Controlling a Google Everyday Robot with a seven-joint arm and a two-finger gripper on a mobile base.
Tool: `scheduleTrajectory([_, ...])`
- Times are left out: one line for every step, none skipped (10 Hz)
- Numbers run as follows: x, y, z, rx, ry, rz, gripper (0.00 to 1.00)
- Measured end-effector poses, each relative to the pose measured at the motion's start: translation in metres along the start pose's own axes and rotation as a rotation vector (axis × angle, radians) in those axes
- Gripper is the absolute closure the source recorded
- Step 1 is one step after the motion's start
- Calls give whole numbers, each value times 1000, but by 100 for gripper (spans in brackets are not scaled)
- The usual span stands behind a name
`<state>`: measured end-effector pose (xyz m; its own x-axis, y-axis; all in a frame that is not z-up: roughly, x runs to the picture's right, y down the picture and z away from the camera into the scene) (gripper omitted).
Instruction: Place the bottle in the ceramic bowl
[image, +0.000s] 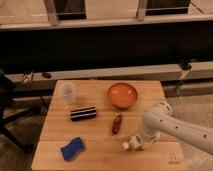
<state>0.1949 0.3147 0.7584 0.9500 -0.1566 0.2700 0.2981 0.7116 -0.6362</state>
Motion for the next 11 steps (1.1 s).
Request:
scheduleTrajectory([-1,-2,-1,3,1,-4,99])
scheduleTrajectory([-2,-3,-2,5,2,-7,99])
scheduleTrajectory([-2,-3,-3,7,3,-9,99])
scheduleTrajectory([-1,-5,-6,11,2,-8,99])
scheduleTrajectory([1,-14,-16,30,-3,-10,99])
scheduleTrajectory([2,-20,-23,40,-5,-11,99])
scheduleTrajectory([2,-26,-28,49,-7,-12,99])
scheduleTrajectory([3,-28,-32,53,-8,-13,99])
scheduleTrajectory([6,-27,-33,59,-9,-10,99])
scheduleTrajectory([9,-29,-36,69,-11,-7,99])
scheduleTrajectory([13,-37,-44,81,-12,-7,99])
